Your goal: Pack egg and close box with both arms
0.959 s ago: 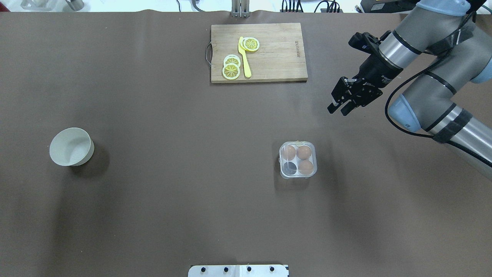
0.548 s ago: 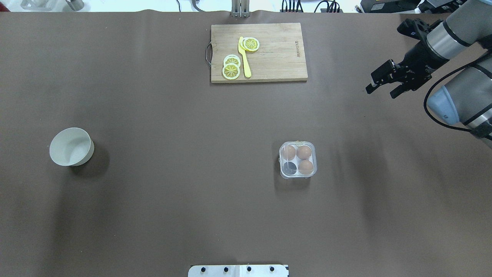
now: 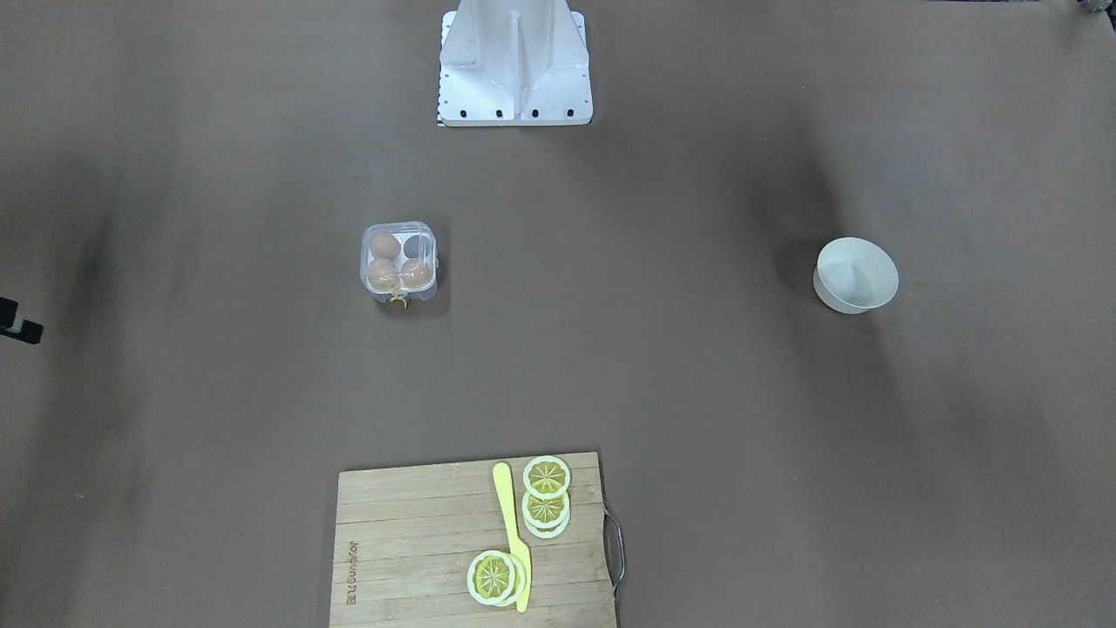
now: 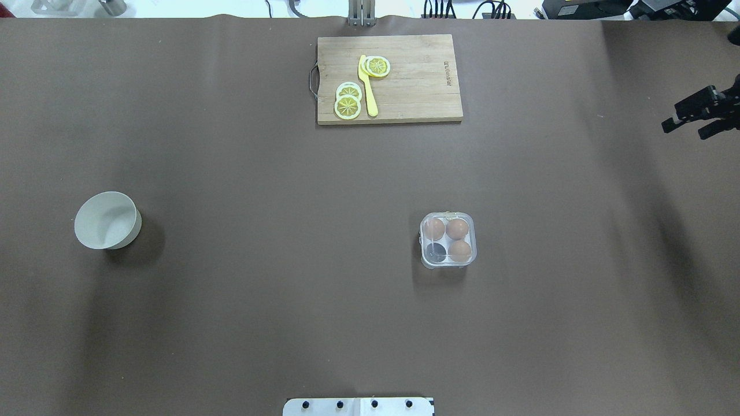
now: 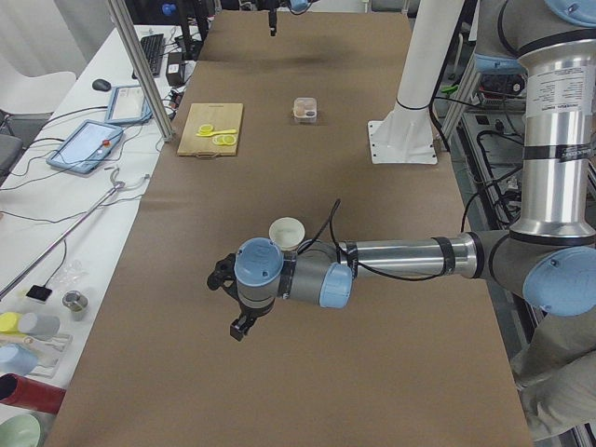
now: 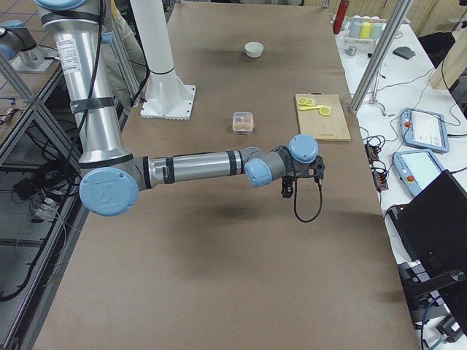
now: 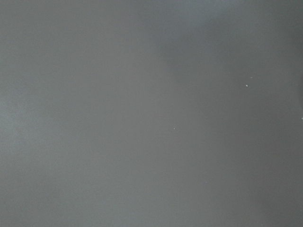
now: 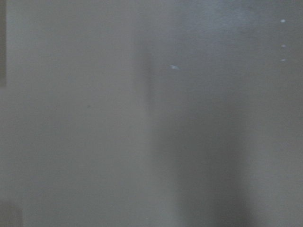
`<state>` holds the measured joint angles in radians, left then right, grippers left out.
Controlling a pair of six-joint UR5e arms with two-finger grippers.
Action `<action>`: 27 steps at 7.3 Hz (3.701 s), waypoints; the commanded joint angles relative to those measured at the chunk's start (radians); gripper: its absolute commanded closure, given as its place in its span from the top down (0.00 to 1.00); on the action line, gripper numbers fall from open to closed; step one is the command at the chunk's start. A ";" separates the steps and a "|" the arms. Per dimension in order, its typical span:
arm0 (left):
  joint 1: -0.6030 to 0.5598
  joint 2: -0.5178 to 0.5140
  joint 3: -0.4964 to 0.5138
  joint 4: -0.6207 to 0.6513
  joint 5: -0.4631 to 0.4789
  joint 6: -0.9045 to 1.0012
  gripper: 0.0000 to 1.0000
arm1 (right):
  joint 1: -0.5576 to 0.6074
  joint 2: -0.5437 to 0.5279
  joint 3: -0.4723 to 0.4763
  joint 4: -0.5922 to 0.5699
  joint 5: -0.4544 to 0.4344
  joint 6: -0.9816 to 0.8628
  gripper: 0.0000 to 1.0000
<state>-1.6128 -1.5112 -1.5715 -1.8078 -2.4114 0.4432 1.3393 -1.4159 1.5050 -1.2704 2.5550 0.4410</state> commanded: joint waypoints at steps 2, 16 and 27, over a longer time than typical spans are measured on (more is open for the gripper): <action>0.001 -0.021 0.001 0.022 0.000 0.015 0.97 | 0.113 -0.058 -0.075 -0.003 -0.059 -0.134 0.99; -0.044 -0.047 0.107 0.061 0.008 0.015 0.97 | 0.199 -0.075 -0.114 -0.181 -0.368 -0.384 0.99; -0.048 -0.067 0.108 0.070 0.009 0.008 0.97 | 0.218 -0.189 0.104 -0.323 -0.211 -0.380 1.00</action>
<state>-1.6610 -1.5784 -1.4627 -1.7374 -2.4018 0.4498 1.5557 -1.5995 1.6061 -1.5971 2.3404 0.0702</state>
